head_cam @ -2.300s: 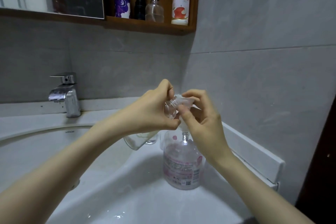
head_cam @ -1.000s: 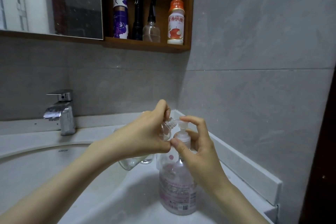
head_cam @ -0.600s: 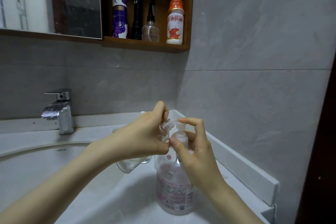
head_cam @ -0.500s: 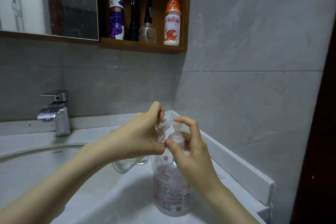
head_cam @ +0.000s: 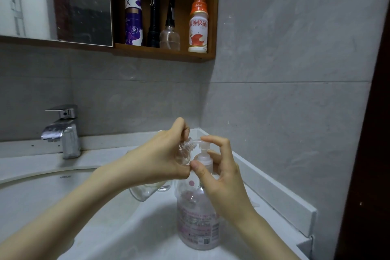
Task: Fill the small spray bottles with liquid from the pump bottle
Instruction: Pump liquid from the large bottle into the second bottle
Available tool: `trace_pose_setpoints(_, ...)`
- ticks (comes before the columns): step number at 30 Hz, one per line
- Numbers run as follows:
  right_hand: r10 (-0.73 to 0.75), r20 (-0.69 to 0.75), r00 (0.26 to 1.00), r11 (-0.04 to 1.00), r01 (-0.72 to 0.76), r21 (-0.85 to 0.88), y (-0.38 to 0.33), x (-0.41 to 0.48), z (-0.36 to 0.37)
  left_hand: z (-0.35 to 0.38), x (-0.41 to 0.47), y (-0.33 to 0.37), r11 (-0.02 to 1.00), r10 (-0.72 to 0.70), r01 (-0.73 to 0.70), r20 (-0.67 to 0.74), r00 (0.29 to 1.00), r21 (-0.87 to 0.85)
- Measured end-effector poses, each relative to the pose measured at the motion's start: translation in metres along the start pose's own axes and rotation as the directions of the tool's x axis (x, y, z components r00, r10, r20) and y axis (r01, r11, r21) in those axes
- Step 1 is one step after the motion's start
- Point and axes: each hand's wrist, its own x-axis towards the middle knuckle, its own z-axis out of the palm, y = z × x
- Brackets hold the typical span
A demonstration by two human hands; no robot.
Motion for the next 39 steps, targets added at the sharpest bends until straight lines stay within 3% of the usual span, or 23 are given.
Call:
trace_pose_setpoints(20, -0.035, -0.019, 0.999, 0.998, 0.033, -0.054, 0.007, 0.001, 0.004, 0.002, 0.0, -0.004, 0.999, 0.029, -0.028, 0.011, 1.0, -0.043)
trace_pose_setpoints(28, -0.009, 0.01, 1.0, 0.999, 0.01, -0.046, 0.007, 0.004, -0.001, -0.014, -0.005, 0.007, 0.996, -0.047, 0.064, 0.224, 0.973, -0.068)
trace_pose_setpoints(32, 0.046, 0.094, 0.995, 0.998, -0.051, 0.049, 0.002, 0.005, -0.007, -0.02, -0.009, 0.005, 0.988, -0.053, 0.096, 0.315, 0.948, -0.122)
trace_pose_setpoints(36, 0.065, 0.161, 0.985, 0.994, -0.078, 0.074, 0.001, 0.01, -0.012, -0.028, -0.01, -0.003, 0.978, -0.012, 0.084, 0.351, 0.936, -0.192)
trace_pose_setpoints(39, 0.057, 0.178, 0.982, 0.995, -0.07, 0.07, 0.0, 0.012, -0.014, -0.034, -0.007, -0.006, 0.996, 0.006, 0.022, 0.324, 0.946, -0.084)
